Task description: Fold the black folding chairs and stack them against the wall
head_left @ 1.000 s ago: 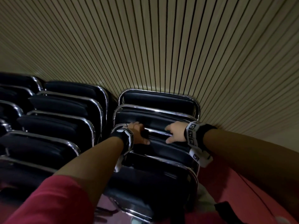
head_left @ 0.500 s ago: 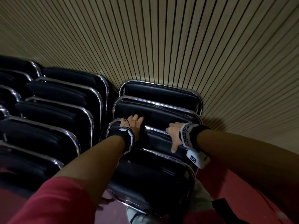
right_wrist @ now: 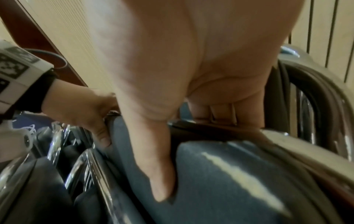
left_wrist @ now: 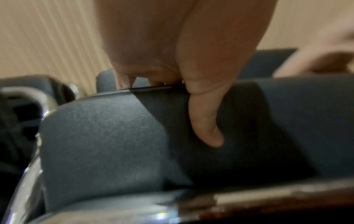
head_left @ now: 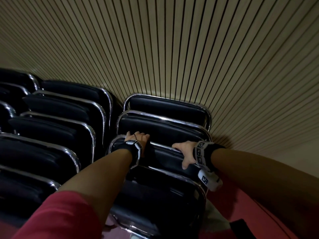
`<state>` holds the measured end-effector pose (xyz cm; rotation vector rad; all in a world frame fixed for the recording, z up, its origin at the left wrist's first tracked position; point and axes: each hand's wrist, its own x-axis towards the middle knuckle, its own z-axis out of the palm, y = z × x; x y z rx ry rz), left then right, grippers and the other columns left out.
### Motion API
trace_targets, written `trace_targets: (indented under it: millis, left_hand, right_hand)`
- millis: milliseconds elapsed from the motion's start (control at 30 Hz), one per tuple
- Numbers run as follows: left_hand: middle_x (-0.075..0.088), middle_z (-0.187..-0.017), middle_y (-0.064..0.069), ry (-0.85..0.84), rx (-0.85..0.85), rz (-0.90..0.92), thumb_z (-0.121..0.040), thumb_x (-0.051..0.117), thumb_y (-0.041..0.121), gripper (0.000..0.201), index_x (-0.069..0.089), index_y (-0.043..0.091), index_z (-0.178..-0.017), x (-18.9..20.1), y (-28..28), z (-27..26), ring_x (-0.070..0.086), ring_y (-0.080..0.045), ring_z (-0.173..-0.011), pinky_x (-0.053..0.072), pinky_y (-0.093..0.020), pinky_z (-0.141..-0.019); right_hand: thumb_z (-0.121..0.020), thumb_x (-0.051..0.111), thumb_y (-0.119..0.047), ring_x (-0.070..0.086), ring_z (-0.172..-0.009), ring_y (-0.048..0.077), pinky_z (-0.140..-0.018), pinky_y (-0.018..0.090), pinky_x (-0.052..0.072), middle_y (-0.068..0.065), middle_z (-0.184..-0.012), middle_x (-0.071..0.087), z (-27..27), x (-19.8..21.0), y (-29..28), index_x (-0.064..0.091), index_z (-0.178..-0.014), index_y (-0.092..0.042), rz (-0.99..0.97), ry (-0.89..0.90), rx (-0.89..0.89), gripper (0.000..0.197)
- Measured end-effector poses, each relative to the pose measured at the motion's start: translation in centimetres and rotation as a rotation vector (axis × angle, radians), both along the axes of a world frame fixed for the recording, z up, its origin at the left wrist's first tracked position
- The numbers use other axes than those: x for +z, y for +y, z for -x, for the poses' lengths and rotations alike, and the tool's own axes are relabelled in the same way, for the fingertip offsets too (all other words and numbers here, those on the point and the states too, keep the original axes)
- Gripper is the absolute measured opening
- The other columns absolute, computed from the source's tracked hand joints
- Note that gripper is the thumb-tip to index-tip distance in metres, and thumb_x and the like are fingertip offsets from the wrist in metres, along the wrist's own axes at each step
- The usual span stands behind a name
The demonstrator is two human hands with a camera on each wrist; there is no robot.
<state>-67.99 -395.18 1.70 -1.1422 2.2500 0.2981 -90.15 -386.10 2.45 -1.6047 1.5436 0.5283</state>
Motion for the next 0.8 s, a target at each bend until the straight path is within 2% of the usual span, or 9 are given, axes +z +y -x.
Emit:
trace_targets:
  millis: [67,233,400,500,567,633,700,733,800]
  left_hand:
    - [0.055,-0.133,0.0,0.025,0.003,0.012,-0.071,0.082,0.036,0.069,0.048,0.024,-0.129,0.6,-0.4,-0.1,0.045,-0.025,-0.128,0.028,-0.054,-0.112]
    - [0.056,-0.129,0.0,0.031,-0.004,0.02,-0.069,0.083,0.04,0.07,0.049,0.026,-0.129,1.6,-0.5,-0.1,0.047,-0.025,-0.127,0.03,-0.056,-0.109]
    - [0.057,-0.13,-0.002,0.111,-0.012,-0.004,-0.08,0.073,0.043,0.054,0.055,0.029,-0.129,2.2,-0.5,-1.0,0.051,-0.027,-0.124,0.039,-0.043,-0.099]
    - [0.046,-0.146,0.0,0.142,0.012,0.014,-0.086,0.064,0.045,0.063,0.043,0.037,-0.144,1.7,-0.1,-1.9,0.04,-0.027,-0.137,0.032,-0.047,-0.109]
    - [0.027,-0.161,-0.001,0.146,0.006,0.001,-0.087,0.062,0.045,0.078,0.026,0.036,-0.155,0.9,0.4,-2.7,0.023,-0.027,-0.149,0.023,-0.053,-0.118]
    - [0.009,-0.168,-0.001,0.162,-0.026,-0.006,-0.086,0.065,0.044,0.09,0.014,0.03,-0.159,0.5,1.3,-3.6,0.008,-0.024,-0.154,0.014,-0.057,-0.121]
    - [0.0,-0.168,0.0,0.205,-0.063,0.019,-0.087,0.065,0.047,0.094,0.009,0.028,-0.16,0.2,2.3,-4.6,0.001,-0.023,-0.155,0.008,-0.055,-0.123]
    - [-0.003,-0.168,0.0,0.223,-0.089,0.026,-0.087,0.065,0.049,0.094,0.008,0.027,-0.16,0.1,3.0,-5.2,-0.001,-0.023,-0.155,0.007,-0.053,-0.123]
    - [-0.005,-0.168,0.0,0.275,-0.127,0.039,-0.087,0.065,0.053,0.092,0.013,0.029,-0.159,0.2,4.3,-6.7,-0.004,-0.023,-0.155,0.007,-0.051,-0.124]
  right_hand:
    - [-0.074,0.082,-0.029,0.046,-0.133,0.021,-0.095,0.03,0.048,0.004,-0.156,0.034,0.2,0.5,-0.6,0.014,-0.157,-0.027,-0.008,-0.006,-0.005,0.107]
    - [-0.07,0.085,-0.029,0.046,-0.132,0.027,-0.1,0.043,0.049,0.005,-0.153,0.036,0.1,1.0,-1.6,0.017,-0.155,-0.035,-0.031,0.078,-0.011,0.109]
    - [-0.075,0.083,-0.018,0.038,-0.14,0.026,-0.109,0.041,0.041,0.003,-0.158,0.031,-0.7,1.4,-0.8,0.016,-0.157,-0.031,-0.038,0.111,-0.086,0.106]
    - [-0.068,0.087,-0.021,0.046,-0.133,0.024,-0.107,0.039,0.043,0.001,-0.151,0.043,-1.3,1.7,-0.5,0.027,-0.153,-0.031,0.01,0.1,-0.124,0.104]
    - [-0.065,0.086,-0.026,0.054,-0.12,0.025,-0.1,0.038,0.048,0.005,-0.14,0.052,-2.1,1.7,0.0,0.032,-0.147,-0.035,0.061,0.136,-0.129,0.099]
    - [-0.071,0.077,-0.034,0.051,-0.123,0.029,-0.102,0.041,0.046,0.009,-0.142,0.046,-3.6,1.4,1.1,0.021,-0.152,-0.034,0.121,0.242,-0.141,0.099]
    - [-0.076,0.069,-0.041,0.041,-0.131,0.033,-0.106,0.045,0.04,0.01,-0.147,0.035,-5.4,1.2,2.9,0.014,-0.154,-0.029,0.244,0.36,-0.185,0.096]
    - [-0.077,0.068,-0.043,0.038,-0.131,0.032,-0.106,0.045,0.039,0.009,-0.147,0.033,-6.3,1.1,4.1,0.016,-0.154,-0.027,0.304,0.392,-0.21,0.093]
    - [-0.077,0.067,-0.041,0.04,-0.124,0.031,-0.1,0.042,0.042,0.009,-0.138,0.035,-7.8,1.3,6.0,0.03,-0.148,-0.028,0.46,0.423,-0.241,0.08]
